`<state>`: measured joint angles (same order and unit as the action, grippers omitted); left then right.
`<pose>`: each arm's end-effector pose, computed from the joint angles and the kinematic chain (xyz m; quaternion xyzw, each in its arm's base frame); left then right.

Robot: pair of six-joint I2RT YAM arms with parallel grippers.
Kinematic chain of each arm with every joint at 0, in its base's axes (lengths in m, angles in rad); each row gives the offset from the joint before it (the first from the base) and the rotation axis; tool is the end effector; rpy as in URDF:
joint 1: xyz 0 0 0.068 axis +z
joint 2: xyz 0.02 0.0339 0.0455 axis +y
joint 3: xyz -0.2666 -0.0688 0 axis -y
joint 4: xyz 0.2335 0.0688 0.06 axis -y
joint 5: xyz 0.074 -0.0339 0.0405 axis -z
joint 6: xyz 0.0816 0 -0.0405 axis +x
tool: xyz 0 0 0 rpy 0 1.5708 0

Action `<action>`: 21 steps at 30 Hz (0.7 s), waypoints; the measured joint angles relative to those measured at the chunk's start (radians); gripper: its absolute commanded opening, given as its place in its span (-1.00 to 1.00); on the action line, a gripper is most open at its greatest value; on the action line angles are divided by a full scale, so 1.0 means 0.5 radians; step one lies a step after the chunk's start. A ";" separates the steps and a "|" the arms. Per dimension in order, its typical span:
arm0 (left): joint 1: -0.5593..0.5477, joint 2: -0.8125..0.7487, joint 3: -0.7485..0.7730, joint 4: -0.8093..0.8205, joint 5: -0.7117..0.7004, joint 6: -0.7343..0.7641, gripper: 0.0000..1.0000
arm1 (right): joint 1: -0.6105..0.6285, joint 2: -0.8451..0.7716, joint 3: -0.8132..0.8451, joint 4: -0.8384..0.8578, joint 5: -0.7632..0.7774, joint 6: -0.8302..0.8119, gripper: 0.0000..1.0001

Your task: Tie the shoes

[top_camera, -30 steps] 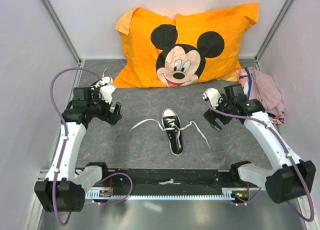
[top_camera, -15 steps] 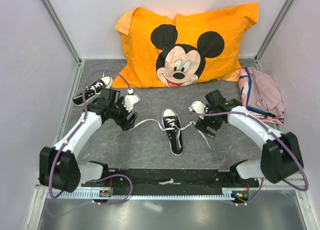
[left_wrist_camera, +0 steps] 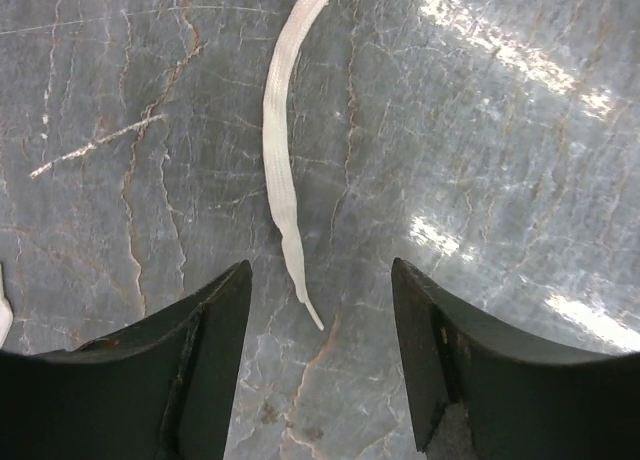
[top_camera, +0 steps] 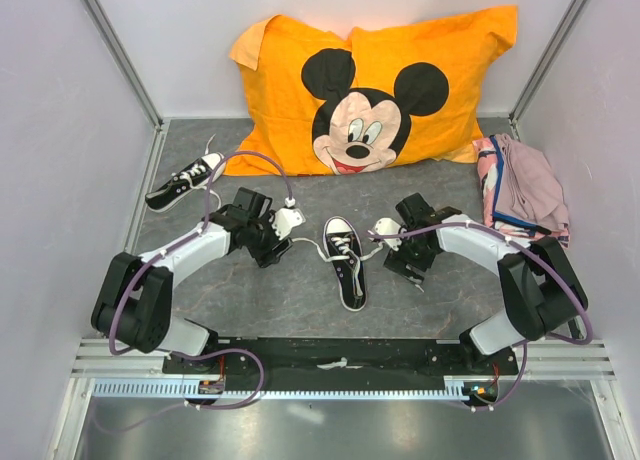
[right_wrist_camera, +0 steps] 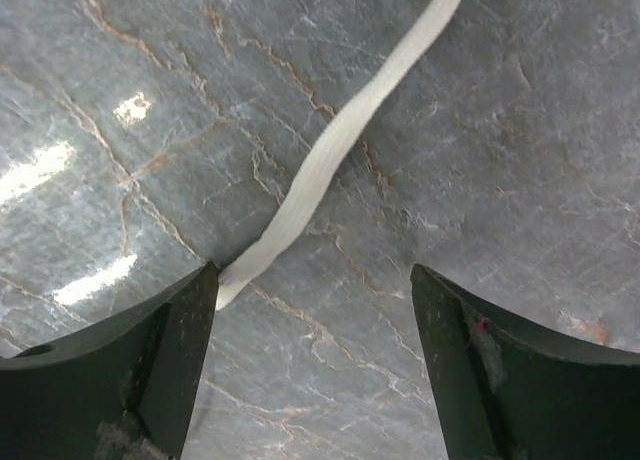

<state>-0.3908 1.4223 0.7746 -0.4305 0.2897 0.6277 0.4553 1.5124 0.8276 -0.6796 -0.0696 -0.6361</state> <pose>0.2453 -0.1263 0.1500 0.4986 0.8207 -0.1105 0.2561 0.2266 0.1173 0.1263 -0.5190 0.8478 0.0252 0.1057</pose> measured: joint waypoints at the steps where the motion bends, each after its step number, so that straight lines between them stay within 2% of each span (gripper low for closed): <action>1: -0.003 0.014 -0.005 0.019 -0.007 0.003 0.29 | 0.000 0.008 -0.002 0.008 -0.001 0.005 0.54; 5: -0.009 0.075 -0.024 0.089 -0.053 0.013 0.27 | 0.001 0.014 -0.001 0.005 -0.027 0.031 0.32; 7: -0.013 0.105 -0.029 0.108 -0.063 0.024 0.25 | 0.001 0.014 -0.001 0.012 -0.043 0.045 0.12; 10: -0.023 0.139 -0.046 0.148 -0.085 0.045 0.04 | 0.001 0.014 -0.006 0.031 -0.056 0.053 -0.38; 11: -0.027 0.142 -0.049 0.152 -0.082 0.050 -0.12 | 0.001 0.014 -0.011 0.035 -0.063 0.062 -0.72; 13: -0.037 0.142 -0.056 0.163 -0.083 0.060 -0.26 | 0.002 0.008 -0.020 0.047 -0.056 0.056 -1.00; 14: -0.043 0.142 -0.060 0.169 -0.083 0.067 -0.48 | -0.001 -0.003 -0.033 0.074 -0.039 0.067 -1.00; 16: -0.053 0.132 -0.078 0.192 -0.083 0.088 -0.77 | -0.018 -0.034 -0.059 0.105 -0.029 0.071 -1.00; 17: -0.056 0.124 -0.089 0.201 -0.084 0.095 -0.97 | -0.031 -0.053 -0.075 0.114 -0.030 0.072 -1.00; 21: -0.055 0.025 -0.191 0.257 -0.130 0.156 -0.97 | -0.228 -0.154 -0.111 0.076 -0.037 0.057 -1.00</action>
<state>-0.4183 1.4349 0.6792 -0.3019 0.2245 0.7055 0.3412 1.4353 0.7723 -0.6415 -0.0879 -0.6075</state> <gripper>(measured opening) 0.024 0.007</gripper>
